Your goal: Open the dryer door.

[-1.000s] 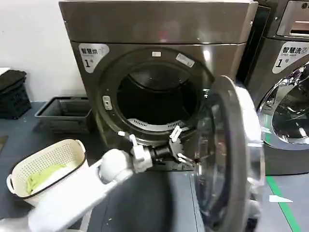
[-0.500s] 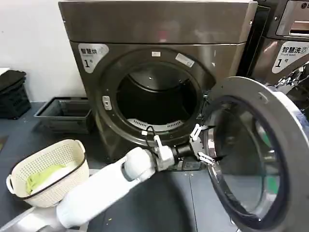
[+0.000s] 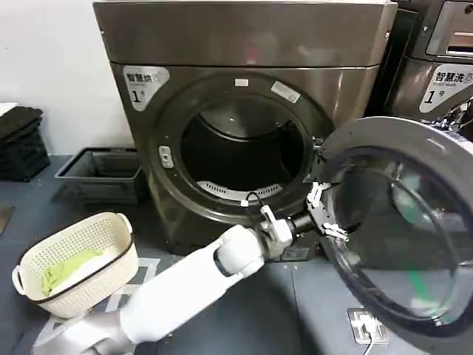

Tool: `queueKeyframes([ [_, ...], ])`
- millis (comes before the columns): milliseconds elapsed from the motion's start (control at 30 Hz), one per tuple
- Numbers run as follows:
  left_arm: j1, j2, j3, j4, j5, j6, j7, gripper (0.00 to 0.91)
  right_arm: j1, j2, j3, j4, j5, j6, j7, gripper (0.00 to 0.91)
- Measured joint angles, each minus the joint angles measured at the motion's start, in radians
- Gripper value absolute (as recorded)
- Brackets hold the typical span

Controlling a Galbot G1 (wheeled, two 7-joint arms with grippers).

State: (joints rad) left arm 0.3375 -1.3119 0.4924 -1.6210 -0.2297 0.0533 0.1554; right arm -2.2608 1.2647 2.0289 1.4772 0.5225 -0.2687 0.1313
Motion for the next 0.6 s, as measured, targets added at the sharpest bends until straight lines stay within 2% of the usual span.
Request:
queueKeyframes([
  [600,0.001,-0.088,0.008,0.056,0.012,0.029,-0.015,0.907,0.004,0.002,-0.008,0.008,0.004,-0.003,-0.001,0.907],
])
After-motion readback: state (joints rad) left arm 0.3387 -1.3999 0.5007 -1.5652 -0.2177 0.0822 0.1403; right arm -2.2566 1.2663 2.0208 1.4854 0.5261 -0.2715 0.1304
